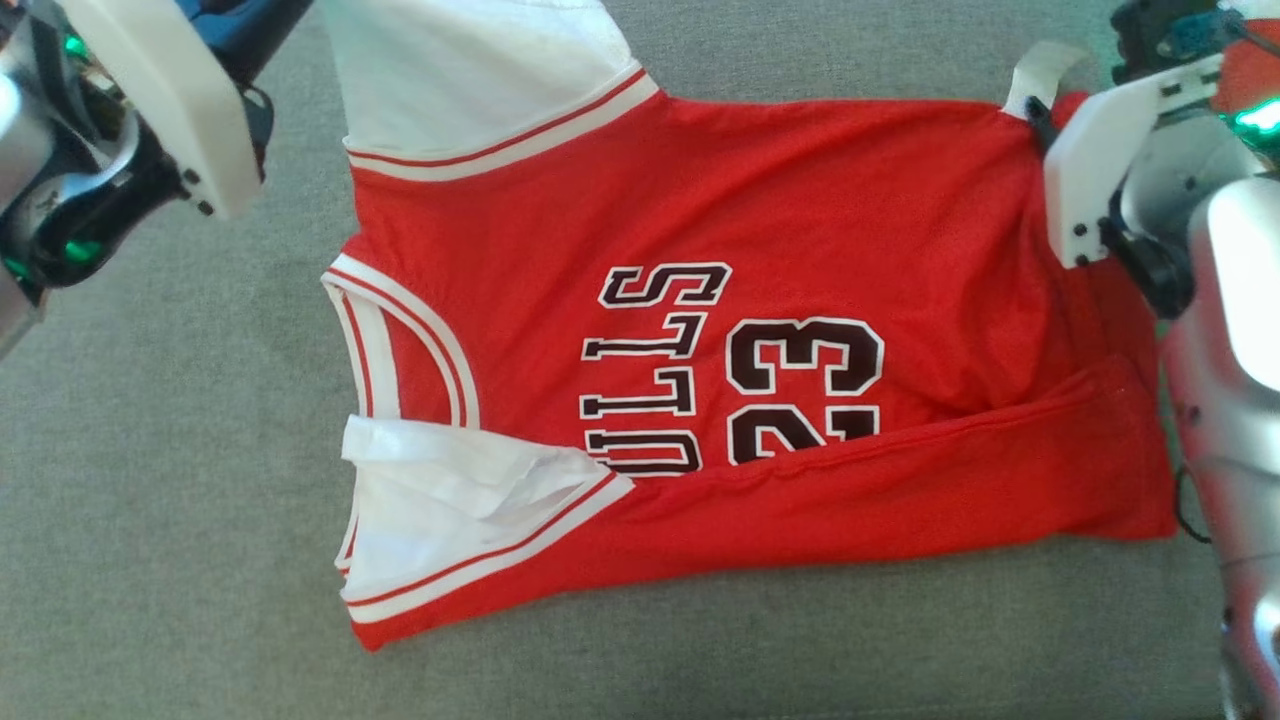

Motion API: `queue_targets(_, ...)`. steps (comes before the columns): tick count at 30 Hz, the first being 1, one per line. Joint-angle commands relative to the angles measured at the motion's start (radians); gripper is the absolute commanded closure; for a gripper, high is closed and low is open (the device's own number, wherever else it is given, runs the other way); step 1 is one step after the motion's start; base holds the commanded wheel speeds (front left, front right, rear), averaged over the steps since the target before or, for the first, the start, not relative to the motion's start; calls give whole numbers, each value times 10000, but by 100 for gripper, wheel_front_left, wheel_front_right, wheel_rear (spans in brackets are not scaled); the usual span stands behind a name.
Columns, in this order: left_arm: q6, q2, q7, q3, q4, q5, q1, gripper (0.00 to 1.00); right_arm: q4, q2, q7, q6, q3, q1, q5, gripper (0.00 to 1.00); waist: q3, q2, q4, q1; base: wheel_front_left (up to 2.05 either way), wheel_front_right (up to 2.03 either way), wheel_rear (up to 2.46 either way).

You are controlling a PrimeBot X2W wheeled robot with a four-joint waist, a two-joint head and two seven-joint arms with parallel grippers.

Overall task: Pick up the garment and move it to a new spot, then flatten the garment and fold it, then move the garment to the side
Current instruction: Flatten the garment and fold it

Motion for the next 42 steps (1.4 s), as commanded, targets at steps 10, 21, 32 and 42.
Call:
queue_targets(10, 15, 648, -273, 463, 53, -23, -478, 100, -1393, -480, 494, -9, 194, 1221, 744, 0, 8, 0, -74, 0, 0, 0, 0)
queue_targets(21, 15, 623, -895, 453, 214, 348, -483, 100, -1913, -511, 269, -9, -148, 1579, 1034, 100, -11, 0, 97, 0, 0, 0, 0)
queue_targets(32, 15, 346, -3255, 452, 1116, 1288, -1094, 100, -1942, -108, -2018, -9, -1640, 408, 571, 100, -114, 0, 260, 0, 0, 0, 0)
queue_targets(42, 15, 56, -4424, 468, 1135, 993, -704, 100, -1468, -119, -3065, -9, -2241, 414, 632, 100, -328, 0, 701, 0, 0, 0, 0)
